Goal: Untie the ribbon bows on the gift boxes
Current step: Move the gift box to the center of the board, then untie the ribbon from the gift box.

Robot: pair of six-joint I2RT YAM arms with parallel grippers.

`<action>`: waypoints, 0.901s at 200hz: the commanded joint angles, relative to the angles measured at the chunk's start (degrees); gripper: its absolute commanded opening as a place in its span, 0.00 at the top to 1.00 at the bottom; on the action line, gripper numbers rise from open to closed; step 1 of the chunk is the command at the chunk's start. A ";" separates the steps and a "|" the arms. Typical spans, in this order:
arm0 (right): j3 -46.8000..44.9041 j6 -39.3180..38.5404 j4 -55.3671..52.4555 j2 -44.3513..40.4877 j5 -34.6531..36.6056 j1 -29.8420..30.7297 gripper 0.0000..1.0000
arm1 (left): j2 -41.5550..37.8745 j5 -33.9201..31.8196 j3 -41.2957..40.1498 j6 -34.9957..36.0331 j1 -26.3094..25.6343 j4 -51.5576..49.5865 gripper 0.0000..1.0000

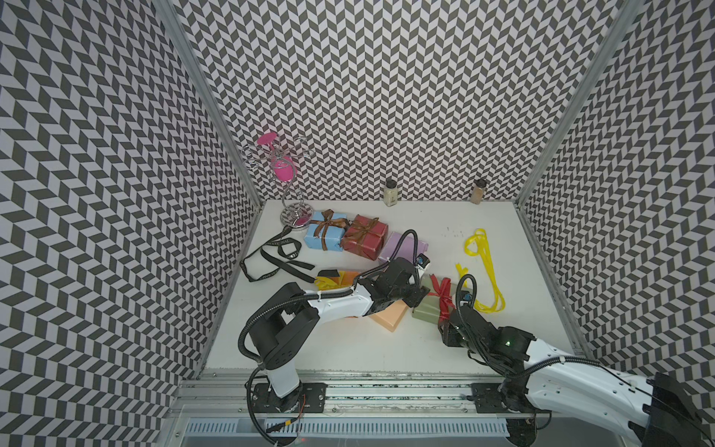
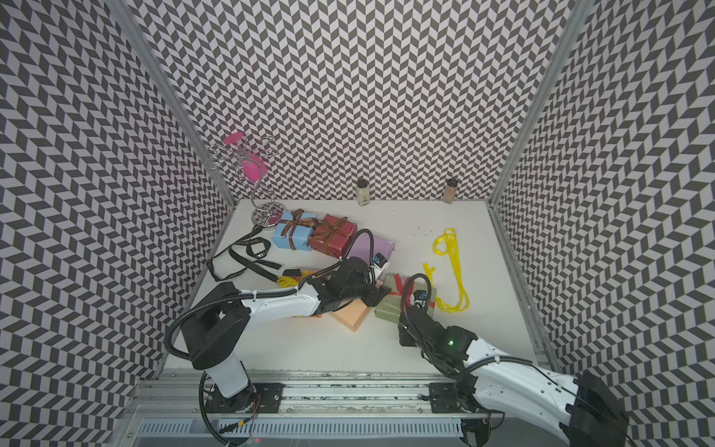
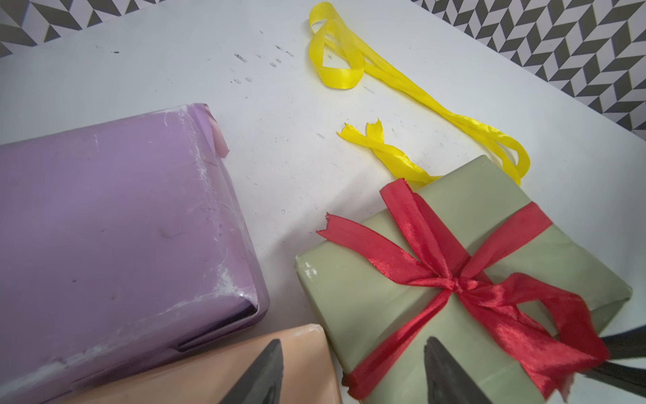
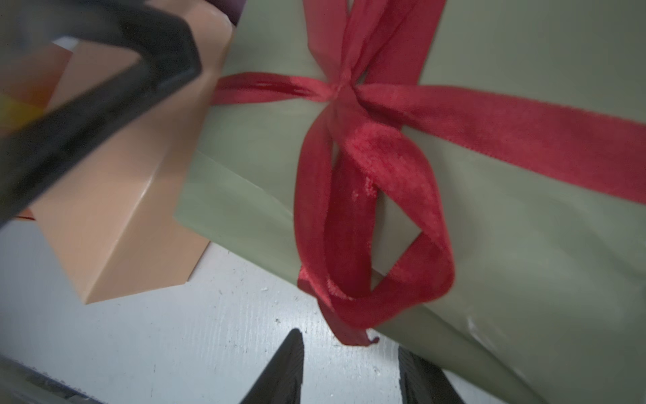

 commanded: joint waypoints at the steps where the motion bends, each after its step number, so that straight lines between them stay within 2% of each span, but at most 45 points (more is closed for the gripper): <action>1: -1.02 -0.45 7.41 -2.90 2.24 0.19 0.55 | 1.17 0.35 1.86 0.51 -0.25 1.68 0.36; 44: -1.17 -3.32 9.14 -6.08 0.39 -2.16 0.57 | 3.31 0.14 2.67 0.54 -0.55 1.44 0.36; 111: -0.60 -5.22 12.32 -5.04 -4.61 -3.34 0.71 | 3.96 -0.84 2.76 0.37 -1.21 1.11 0.37; 180: -1.14 -4.70 12.78 -1.80 -4.20 -4.56 0.72 | 3.55 -1.27 2.27 0.44 -1.39 0.90 0.37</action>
